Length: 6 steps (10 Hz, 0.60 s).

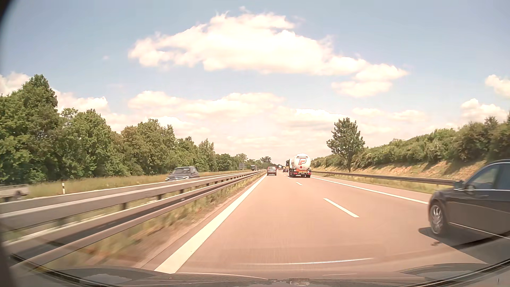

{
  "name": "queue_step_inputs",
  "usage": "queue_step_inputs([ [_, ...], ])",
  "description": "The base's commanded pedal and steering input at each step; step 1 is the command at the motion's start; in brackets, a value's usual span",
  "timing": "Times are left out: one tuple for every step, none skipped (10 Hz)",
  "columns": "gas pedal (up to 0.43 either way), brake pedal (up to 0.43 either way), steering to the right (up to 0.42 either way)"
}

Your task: Follow the waypoints while adhering to traffic rules and regulations

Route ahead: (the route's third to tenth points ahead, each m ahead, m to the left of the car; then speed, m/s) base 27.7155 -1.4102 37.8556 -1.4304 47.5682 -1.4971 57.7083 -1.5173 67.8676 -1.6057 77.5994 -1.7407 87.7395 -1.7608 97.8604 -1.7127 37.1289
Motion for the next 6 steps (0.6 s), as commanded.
queue_step_inputs([
  [0.39,0.012,0.0],
  [0.39,0.012,0.0],
  [0.39,0.012,0.0],
  [0.39,0.006,0.0],
  [0.39,0.012,0.0],
  [0.39,0.012,-0.001],
])
